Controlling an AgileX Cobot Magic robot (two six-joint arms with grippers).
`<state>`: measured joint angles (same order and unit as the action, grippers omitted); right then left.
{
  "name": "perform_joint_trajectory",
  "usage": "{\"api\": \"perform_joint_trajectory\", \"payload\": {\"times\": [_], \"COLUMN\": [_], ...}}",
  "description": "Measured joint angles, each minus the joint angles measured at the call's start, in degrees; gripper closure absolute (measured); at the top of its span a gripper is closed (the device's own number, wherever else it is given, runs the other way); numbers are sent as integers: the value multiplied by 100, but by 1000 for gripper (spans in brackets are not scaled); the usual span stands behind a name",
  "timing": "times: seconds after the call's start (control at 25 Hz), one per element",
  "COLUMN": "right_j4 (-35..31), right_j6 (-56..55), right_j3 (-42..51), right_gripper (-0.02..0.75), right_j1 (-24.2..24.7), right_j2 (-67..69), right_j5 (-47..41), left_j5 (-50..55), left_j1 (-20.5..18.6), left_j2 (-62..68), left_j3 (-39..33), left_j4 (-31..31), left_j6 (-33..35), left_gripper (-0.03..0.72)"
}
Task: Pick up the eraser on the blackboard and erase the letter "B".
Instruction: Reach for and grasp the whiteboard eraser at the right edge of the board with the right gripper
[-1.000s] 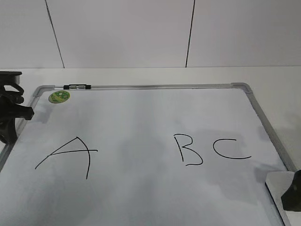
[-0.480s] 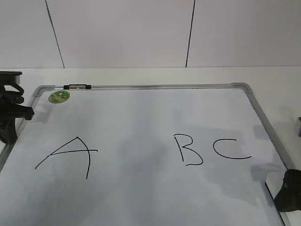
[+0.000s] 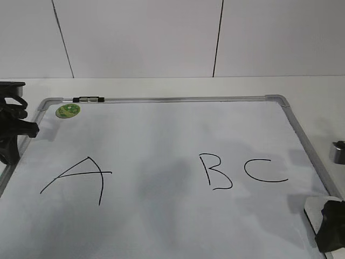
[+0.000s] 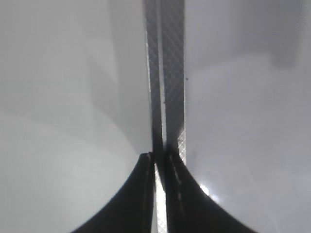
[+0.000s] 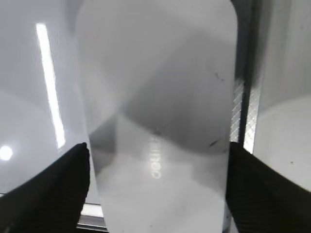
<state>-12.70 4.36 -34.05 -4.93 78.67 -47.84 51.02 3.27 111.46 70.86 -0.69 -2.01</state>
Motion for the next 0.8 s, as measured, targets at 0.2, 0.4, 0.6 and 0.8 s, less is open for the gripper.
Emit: {"api": "perform_joint_trajectory", "payload": {"times": [0.2, 0.4, 0.6, 0.8], "right_j4": [86, 110, 120, 120], "right_j6": [26, 33, -2, -14], "right_j3": [-119, -128, -128, -128], "right_gripper": [170, 175, 139, 85], "right_j1": [0, 0, 0, 0], "right_j2": [0, 0, 0, 0], "right_j5": [-106, -132, -143, -164], "left_j5": [0, 0, 0, 0], "left_j1": [0, 0, 0, 0], "left_j2": [0, 0, 0, 0], "left_j3": [0, 0, 0, 0], "left_j4": [0, 0, 0, 0], "left_j6": [0, 0, 0, 0], "left_gripper": [669, 669, 669, 669]}}
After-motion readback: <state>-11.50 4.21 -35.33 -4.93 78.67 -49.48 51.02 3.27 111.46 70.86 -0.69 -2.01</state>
